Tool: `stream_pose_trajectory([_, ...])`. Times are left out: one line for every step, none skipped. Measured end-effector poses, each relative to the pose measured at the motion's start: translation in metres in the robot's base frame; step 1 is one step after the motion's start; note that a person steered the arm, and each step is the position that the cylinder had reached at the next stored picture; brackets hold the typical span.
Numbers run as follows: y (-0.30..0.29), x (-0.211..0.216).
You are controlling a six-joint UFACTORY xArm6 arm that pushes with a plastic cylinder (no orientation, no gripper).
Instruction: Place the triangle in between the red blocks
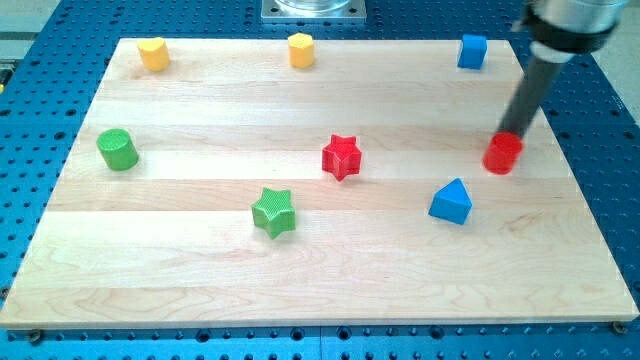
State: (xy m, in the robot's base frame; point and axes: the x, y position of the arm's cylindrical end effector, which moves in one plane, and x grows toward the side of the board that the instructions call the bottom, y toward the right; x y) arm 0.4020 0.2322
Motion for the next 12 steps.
stream_pose_trajectory([0.033,-0.051])
stream_pose_trajectory([-0.033,-0.069])
stream_pose_trajectory([-0.033,-0.076])
stream_pose_trajectory([-0.033,-0.076])
stream_pose_trajectory([-0.033,-0.076])
stream_pose_trajectory([-0.037,-0.061])
stream_pose_trajectory([-0.057,0.008])
stream_pose_trajectory([-0.06,0.038])
stream_pose_trajectory([-0.056,0.069])
stream_pose_trajectory([-0.058,0.097])
stream_pose_trajectory([-0.101,0.122])
stream_pose_trajectory([-0.133,0.165])
